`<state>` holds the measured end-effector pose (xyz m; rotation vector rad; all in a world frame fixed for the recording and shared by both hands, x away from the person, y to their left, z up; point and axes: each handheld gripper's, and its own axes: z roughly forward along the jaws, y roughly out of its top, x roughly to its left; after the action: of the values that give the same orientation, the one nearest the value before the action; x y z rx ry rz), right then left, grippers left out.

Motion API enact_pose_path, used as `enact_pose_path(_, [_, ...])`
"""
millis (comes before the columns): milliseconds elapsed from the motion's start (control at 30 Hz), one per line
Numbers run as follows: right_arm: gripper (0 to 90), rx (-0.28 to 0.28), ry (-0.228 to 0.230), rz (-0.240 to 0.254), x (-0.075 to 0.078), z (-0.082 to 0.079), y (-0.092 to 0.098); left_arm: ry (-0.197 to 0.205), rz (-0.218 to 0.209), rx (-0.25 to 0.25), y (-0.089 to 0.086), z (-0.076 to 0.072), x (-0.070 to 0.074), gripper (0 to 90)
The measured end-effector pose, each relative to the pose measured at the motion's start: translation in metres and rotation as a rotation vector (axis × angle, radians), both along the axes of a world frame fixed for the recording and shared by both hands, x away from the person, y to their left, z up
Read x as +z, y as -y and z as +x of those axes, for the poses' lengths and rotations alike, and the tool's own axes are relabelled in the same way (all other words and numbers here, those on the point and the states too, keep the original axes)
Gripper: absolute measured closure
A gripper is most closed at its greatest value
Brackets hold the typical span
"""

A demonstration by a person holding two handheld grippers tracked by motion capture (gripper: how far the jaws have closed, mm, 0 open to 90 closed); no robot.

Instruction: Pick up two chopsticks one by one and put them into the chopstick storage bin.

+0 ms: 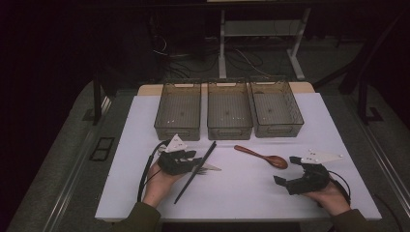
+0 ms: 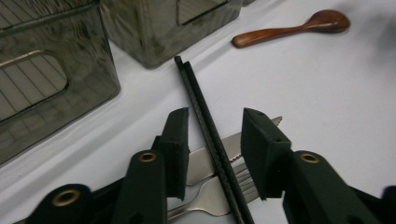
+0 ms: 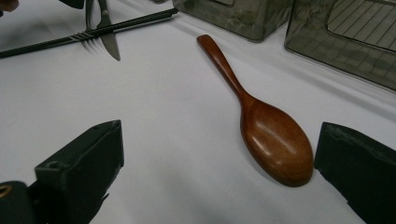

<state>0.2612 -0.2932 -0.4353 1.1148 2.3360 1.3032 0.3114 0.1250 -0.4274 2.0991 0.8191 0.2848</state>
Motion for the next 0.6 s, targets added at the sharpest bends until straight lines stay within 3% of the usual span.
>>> enact_pose_path(133, [1.1,0.000,0.001,-0.001,0.000,0.000,0.000,-0.015,0.032,0.004,0.000,0.001,-0.005,70.5])
enact_pose_path(600, [1.1,0.006,0.000,-0.009,-0.001,0.000,0.000,-0.084,0.015,0.004,0.002,0.002,-0.015,77.2])
